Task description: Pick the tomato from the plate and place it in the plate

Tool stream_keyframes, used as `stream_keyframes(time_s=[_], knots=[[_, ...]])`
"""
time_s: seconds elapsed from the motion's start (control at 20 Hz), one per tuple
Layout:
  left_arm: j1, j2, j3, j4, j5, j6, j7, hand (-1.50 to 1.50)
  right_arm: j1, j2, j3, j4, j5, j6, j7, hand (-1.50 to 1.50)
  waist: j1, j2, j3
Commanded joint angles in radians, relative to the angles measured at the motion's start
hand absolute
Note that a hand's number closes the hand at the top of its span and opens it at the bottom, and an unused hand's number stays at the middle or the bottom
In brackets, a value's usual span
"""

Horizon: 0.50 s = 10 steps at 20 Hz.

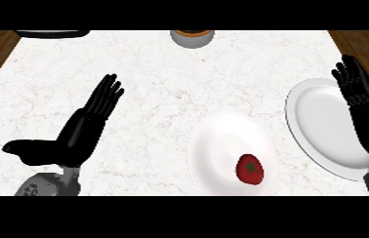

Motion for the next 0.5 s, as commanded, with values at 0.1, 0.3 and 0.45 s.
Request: stream_keyframes(time_s=[0.1, 0.3, 0.45], knots=[[0.102, -0.018, -0.004, 0.145, -0.042, 0.057, 0.043, 0.0, -0.022, -0.035, -0.091, -0.064, -0.003, -0.053, 0.082, 1.5, 0.003, 0.01, 0.01], [0.132, 0.005, 0.02, 0.203, -0.036, 0.117, 0.136, 0.0, 0.095, -0.32, -0.087, 0.001, 0.305, -0.038, 0.121, 1.5, -0.036, 0.042, -0.018], [0.157, -0.015, 0.008, 0.216, -0.037, 0.156, 0.197, 0.0, 0.142, -0.028, -0.191, -0.042, 0.273, -0.383, 0.14, -1.5, -0.027, 0.007, 0.011]])
